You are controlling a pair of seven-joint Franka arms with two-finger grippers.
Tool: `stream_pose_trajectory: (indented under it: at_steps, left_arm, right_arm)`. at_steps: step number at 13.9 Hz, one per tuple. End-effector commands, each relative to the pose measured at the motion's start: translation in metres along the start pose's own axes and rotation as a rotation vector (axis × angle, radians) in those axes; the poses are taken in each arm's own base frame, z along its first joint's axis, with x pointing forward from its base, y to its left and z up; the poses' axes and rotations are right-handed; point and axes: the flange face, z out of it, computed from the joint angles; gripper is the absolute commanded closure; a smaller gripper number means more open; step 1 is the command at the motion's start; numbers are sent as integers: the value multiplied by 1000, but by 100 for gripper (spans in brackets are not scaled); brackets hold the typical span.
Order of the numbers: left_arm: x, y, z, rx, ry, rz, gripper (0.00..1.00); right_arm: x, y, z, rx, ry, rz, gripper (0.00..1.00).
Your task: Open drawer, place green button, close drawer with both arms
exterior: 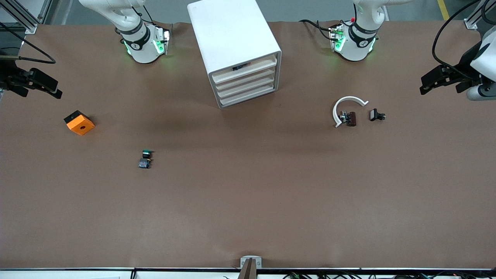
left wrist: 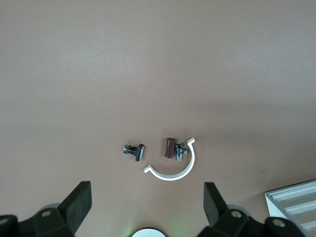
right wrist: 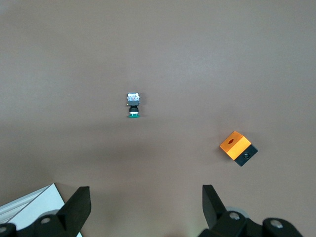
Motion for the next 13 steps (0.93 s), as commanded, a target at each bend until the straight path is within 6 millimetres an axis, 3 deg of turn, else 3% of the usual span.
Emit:
stream_pose_trajectory:
  at_steps: [1,4,6,11,13]
  left_arm:
    - [2,-4,-4,17,2,1,0]
    - [10,-4,0,25,-3,11,0]
    - [29,-7,18,42,-32,13,0]
    - [77,6,128,4,-224,16,0]
    - [87,15,160,-35,-281,-63,0]
  right_arm:
    - [1,4,-6,-11,3,3,0]
    - [1,4,-6,-11,3,3,0]
    - [1,5,-5,-9,2,3,0]
    - [14,-4,16,-13,-32,-15,0]
    - [23,-10,32,-13,-63,-25,0]
